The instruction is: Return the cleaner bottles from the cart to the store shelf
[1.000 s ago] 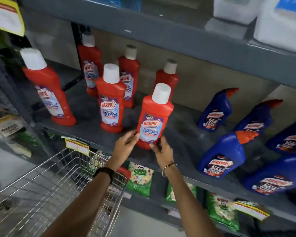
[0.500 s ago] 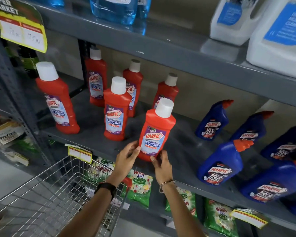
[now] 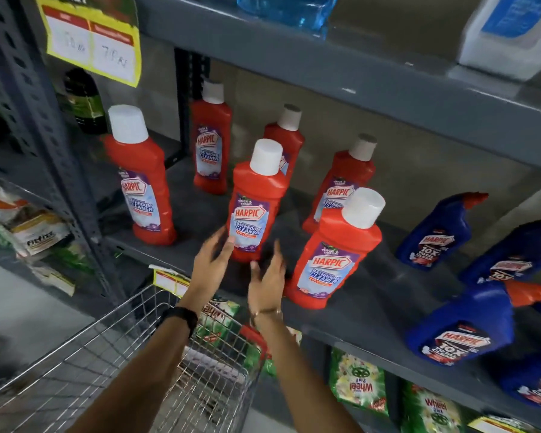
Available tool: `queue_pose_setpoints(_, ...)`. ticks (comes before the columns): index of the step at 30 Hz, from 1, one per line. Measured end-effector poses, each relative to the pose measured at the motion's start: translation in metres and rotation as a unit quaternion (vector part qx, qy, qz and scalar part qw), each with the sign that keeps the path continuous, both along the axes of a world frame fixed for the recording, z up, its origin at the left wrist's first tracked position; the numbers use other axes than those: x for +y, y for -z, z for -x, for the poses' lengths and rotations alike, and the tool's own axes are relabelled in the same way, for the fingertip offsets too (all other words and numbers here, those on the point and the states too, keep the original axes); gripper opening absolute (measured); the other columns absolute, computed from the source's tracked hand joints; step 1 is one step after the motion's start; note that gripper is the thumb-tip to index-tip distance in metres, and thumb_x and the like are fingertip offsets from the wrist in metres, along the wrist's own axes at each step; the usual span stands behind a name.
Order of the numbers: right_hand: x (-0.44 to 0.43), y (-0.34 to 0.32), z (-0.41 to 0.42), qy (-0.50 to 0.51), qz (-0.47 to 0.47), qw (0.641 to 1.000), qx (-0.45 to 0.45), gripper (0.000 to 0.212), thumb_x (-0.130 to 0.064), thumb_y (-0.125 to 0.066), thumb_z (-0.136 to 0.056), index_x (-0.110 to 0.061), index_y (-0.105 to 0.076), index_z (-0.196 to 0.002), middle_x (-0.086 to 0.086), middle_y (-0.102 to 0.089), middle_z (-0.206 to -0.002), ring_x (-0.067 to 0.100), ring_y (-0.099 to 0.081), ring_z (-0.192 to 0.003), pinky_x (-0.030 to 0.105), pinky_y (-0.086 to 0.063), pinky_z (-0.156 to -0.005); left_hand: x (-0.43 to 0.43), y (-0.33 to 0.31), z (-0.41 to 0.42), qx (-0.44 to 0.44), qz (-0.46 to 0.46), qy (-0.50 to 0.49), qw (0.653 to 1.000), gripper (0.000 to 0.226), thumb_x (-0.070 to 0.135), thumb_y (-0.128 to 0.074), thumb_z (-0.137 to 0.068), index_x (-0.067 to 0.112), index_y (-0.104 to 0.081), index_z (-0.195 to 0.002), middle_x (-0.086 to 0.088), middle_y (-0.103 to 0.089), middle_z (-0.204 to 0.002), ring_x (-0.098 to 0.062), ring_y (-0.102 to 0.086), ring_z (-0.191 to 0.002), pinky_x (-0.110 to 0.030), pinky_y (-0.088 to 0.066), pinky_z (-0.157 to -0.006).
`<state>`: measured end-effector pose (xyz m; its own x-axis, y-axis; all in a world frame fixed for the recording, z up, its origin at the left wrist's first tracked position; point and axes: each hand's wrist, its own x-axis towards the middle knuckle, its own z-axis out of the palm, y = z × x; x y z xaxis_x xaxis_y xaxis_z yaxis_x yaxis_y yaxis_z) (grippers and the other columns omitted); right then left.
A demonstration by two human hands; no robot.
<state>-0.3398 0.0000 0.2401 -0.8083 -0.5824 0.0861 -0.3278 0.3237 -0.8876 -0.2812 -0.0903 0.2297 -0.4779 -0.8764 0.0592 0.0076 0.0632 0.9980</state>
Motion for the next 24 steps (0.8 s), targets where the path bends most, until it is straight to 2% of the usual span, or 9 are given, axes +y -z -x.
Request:
queue_pose_setpoints(2, -0.014, 0.005, 0.016, -0.018, -0.032, 0.999, -0.038, 0.054, -0.008, -0.05, -0.09, -0.004, -0.026, -0.139, 0.018, -0.031, -0.148, 0.029, -0.032, -0.136, 0.037, -0.025, -0.113, -0.005, 0.005, -0.002, 0.005, -0.002, 0.014, 1.0, 0.033, 0.027, -0.051, -0.092, 0.019, -0.053, -0.124, 0.004, -0.058, -0.117, -0.008, -0.053, -0.107, -0.004, -0.042, -0.083)
queue_pose_setpoints(3, -0.016, 0.008, 0.02, -0.023, -0.042, 0.998, -0.039, 0.051, -0.008, -0.049, -0.09, -0.004, -0.029, -0.137, 0.018, -0.035, -0.147, 0.03, -0.035, -0.134, 0.037, -0.027, -0.111, -0.008, 0.006, -0.004, 0.004, -0.005, 0.013, 1.0, 0.032, 0.028, -0.051, -0.092, 0.019, -0.055, -0.122, 0.003, -0.059, -0.116, -0.009, -0.055, -0.106, -0.004, -0.043, -0.082)
queue_pose_setpoints(6, -0.01, 0.017, 0.021, -0.003, -0.033, 0.999, -0.023, 0.041, -0.008, -0.05, -0.09, -0.004, -0.042, -0.13, 0.018, -0.048, -0.138, 0.03, -0.046, -0.126, 0.035, -0.034, -0.104, -0.016, 0.01, -0.01, -0.011, -0.006, 0.025, 1.0, 0.031, 0.026, -0.051, -0.092, 0.014, -0.057, -0.12, -0.004, -0.063, -0.115, -0.017, -0.058, -0.108, -0.032, -0.046, -0.097)
queue_pose_setpoints(8, -0.004, 0.02, 0.018, 0.008, -0.024, 0.999, -0.021, 0.038, -0.009, -0.052, -0.09, -0.004, -0.047, -0.127, 0.018, -0.053, -0.133, 0.031, -0.05, -0.122, 0.035, -0.036, -0.102, -0.019, 0.012, -0.017, -0.013, -0.006, 0.044, 0.999, 0.03, 0.019, -0.052, -0.092, 0.01, -0.058, -0.12, -0.006, -0.063, -0.114, -0.022, -0.059, -0.109, -0.04, -0.046, -0.1)
queue_pose_setpoints(10, 0.001, 0.022, 0.013, 0.012, -0.024, 1.0, -0.012, 0.037, -0.01, -0.053, -0.089, -0.003, -0.049, -0.125, 0.019, -0.055, -0.131, 0.031, -0.052, -0.12, 0.032, -0.035, -0.1, -0.018, 0.011, -0.026, 0.009, -0.03, 0.063, 0.998, 0.03, 0.013, -0.051, -0.092, 0.005, -0.057, -0.121, -0.008, -0.063, -0.117, -0.021, -0.059, -0.108, -0.035, -0.049, -0.096)
queue_pose_setpoints(12, 0.005, 0.024, 0.008, 0.011, -0.02, 1.0, 0.002, 0.037, -0.009, -0.054, -0.089, 0.0, -0.05, -0.124, 0.02, -0.056, -0.129, 0.031, -0.052, -0.119, 0.022, -0.033, -0.095, -0.018, 0.014, -0.033, 0.031, -0.051, 0.071, 0.996, 0.03, 0.009, -0.051, -0.091, 0.001, -0.056, -0.12, -0.01, -0.062, -0.118, -0.017, -0.06, -0.104, -0.021, -0.054, -0.086)
queue_pose_setpoints(16, 0.009, 0.025, -0.001, 0.006, -0.016, 1.0, 0.001, 0.036, -0.009, -0.056, -0.087, -0.001, -0.051, -0.123, 0.019, -0.057, -0.128, 0.029, -0.053, -0.117, 0.01, -0.03, -0.087, -0.02, 0.019, -0.041, 0.043, -0.077, 0.07, 0.994, 0.028, 0.006, -0.055, -0.089, 0.0, -0.059, -0.116, -0.009, -0.064, -0.111, 0.004, -0.065, -0.086, -0.011, -0.054, -0.076)
queue_pose_setpoints(20, 0.01, 0.022, -0.001, 0.001, -0.012, 1.0, -0.004, 0.038, -0.01, -0.057, -0.087, -0.003, -0.051, -0.124, 0.017, -0.057, -0.128, 0.027, -0.053, -0.119, 0.021, -0.035, -0.096, -0.021, 0.021, -0.041, 0.035, -0.08, 0.073, 0.993, 0.026, 0.01, -0.058, -0.087, 0.005, -0.063, -0.112, -0.009, -0.067, -0.111, -0.014, -0.064, -0.1, -0.037, -0.05, -0.095)
queue_pose_setpoints(24, 0.012, 0.021, -0.002, -0.001, -0.004, 1.0, -0.012, 0.039, -0.01, -0.058, -0.086, -0.004, -0.052, -0.124, 0.017, -0.058, -0.128, 0.027, -0.055, -0.117, 0.031, -0.04, -0.101, -0.021, 0.024, -0.041, 0.028, -0.069, 0.06, 0.995, 0.024, 0.013, -0.06, -0.087, 0.009, -0.064, -0.11, -0.008, -0.068, -0.111, -0.02, -0.063, -0.106, -0.042, -0.047, -0.099)
